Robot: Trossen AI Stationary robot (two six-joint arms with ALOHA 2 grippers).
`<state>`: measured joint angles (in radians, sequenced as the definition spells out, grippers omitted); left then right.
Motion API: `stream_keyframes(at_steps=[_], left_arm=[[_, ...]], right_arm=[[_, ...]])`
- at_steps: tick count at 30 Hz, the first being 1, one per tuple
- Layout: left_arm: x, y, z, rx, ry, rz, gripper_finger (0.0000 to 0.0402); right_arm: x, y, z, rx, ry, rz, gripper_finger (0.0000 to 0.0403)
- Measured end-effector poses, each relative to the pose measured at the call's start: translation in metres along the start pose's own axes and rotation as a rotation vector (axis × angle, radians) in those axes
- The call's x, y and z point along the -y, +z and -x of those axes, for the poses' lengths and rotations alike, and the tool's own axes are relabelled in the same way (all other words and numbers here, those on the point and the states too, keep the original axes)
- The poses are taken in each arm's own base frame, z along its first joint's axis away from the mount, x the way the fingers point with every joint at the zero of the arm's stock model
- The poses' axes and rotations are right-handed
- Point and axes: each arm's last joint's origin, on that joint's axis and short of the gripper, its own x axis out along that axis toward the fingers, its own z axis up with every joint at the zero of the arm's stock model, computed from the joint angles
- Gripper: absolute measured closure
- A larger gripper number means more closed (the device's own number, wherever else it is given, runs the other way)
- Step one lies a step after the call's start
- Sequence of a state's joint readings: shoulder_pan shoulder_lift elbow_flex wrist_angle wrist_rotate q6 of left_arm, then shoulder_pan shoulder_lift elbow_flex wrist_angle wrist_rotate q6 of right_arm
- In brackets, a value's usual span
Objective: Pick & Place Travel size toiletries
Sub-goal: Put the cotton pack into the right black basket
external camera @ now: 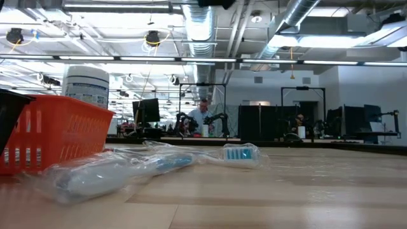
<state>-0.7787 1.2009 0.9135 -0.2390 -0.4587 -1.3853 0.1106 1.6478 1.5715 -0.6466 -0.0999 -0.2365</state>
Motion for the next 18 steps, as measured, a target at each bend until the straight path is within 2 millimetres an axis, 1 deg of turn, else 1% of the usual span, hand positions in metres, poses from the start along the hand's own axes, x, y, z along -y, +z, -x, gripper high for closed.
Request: stream_keyframes(at_steps=[2, 5, 8, 13, 16, 18], left_arm=[[0.016, -0.002, 0.007, -0.018, 0.0, 0.106, 0.04], [0.024, -0.011, 0.007, -0.029, 0.018, 0.237, 0.04], [0.021, -0.025, -0.005, -0.069, 0.065, 0.365, 0.04], [0.01, -0.053, -0.03, -0.222, 0.197, 0.558, 0.04], [0.011, -0.059, -0.037, -0.269, 0.23, 0.609, 0.04], [0.017, -0.059, -0.038, -0.28, 0.213, 0.62, 0.04]], right_arm=[[0.003, -0.005, 0.001, -0.046, 0.002, -0.009, 0.0143], [0.009, -0.013, -0.001, -0.092, 0.001, -0.048, 0.0143], [0.014, -0.023, -0.004, -0.123, -0.008, -0.094, 0.0143], [0.027, -0.028, 0.007, -0.092, -0.049, -0.13, 0.0143], [0.034, -0.024, 0.014, -0.027, -0.079, -0.132, 0.0143], [0.035, -0.023, 0.022, 0.026, -0.096, -0.117, 0.0143]])
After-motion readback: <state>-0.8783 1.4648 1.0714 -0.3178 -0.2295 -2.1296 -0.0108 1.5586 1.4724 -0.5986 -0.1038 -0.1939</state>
